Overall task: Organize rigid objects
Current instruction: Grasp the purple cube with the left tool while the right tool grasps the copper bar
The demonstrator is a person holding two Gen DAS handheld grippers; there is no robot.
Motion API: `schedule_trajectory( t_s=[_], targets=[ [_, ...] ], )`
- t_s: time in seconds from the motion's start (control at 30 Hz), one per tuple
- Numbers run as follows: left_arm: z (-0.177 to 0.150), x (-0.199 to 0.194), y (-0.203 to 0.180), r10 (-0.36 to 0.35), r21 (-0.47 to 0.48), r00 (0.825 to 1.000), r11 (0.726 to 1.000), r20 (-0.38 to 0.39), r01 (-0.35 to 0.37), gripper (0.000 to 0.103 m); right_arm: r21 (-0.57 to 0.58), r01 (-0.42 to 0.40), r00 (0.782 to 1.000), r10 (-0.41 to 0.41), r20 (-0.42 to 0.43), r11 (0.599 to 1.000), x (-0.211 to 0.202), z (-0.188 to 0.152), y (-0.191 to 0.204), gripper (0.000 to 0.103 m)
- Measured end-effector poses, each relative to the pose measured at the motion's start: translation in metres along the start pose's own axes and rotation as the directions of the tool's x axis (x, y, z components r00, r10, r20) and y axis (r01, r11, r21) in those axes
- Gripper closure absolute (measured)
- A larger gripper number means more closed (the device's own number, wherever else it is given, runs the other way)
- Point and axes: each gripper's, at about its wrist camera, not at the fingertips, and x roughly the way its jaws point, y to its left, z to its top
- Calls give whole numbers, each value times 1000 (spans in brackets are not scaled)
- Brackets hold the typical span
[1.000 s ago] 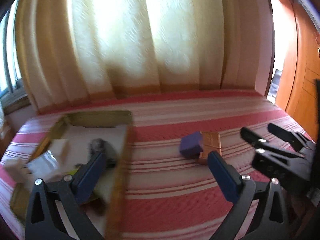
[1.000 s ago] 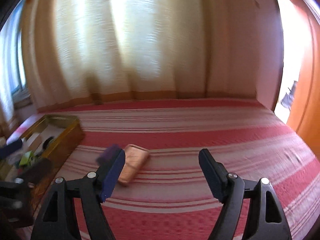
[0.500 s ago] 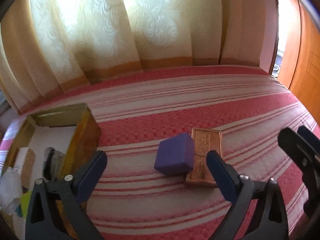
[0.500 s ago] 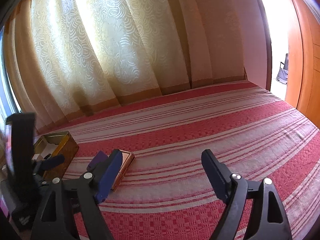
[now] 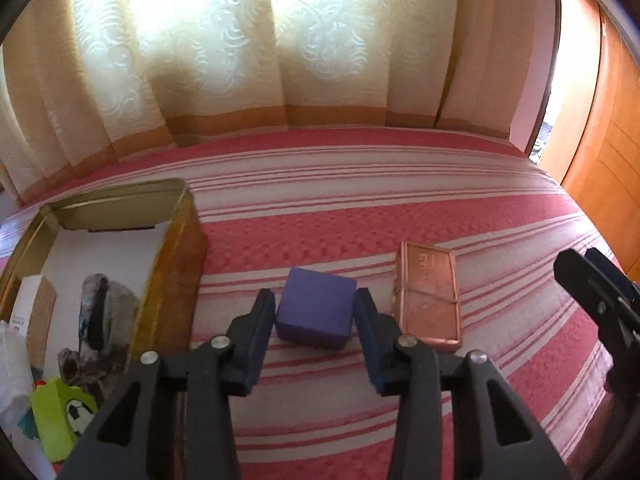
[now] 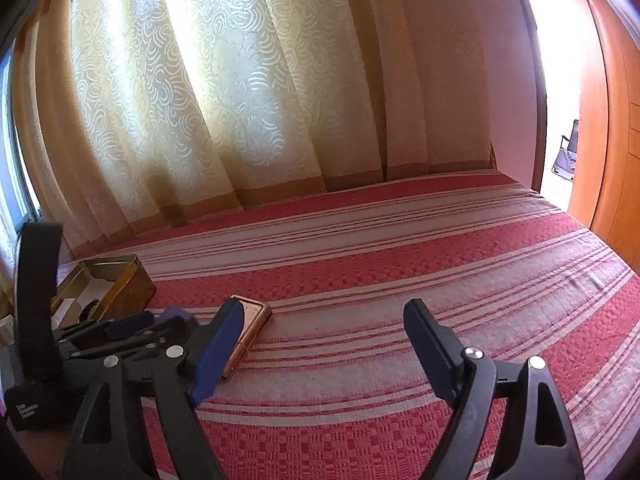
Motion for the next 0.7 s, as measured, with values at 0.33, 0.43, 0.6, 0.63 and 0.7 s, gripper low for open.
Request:
schedule_trajectory(
  t_s=[0.33,0.43,0.6,0.63,0.7],
  targets=[
    [3,21,-1,-15,20,997,1000,-77,17,63,-79,-14,999,11,-38,997,8,0,16,19],
    [2,18,-3,-13,32,998,999,-66,16,64,-68,-13,999,11,-40,998,9,-1,14,19],
    [1,9,-2,30,44,999,999,-16,-29,64,-61,-20,998,17,-56,998,12,-2,14,19],
    [1,9,-1,31,45,999,999,-16,-30,64,-62,-27,998,23,-65,998,15,-2,16,19],
    [1,8,1,32,44,999,999,-13,-32,64,-60,-66,993,60,-101,996,23,-1,21,19]
  ],
)
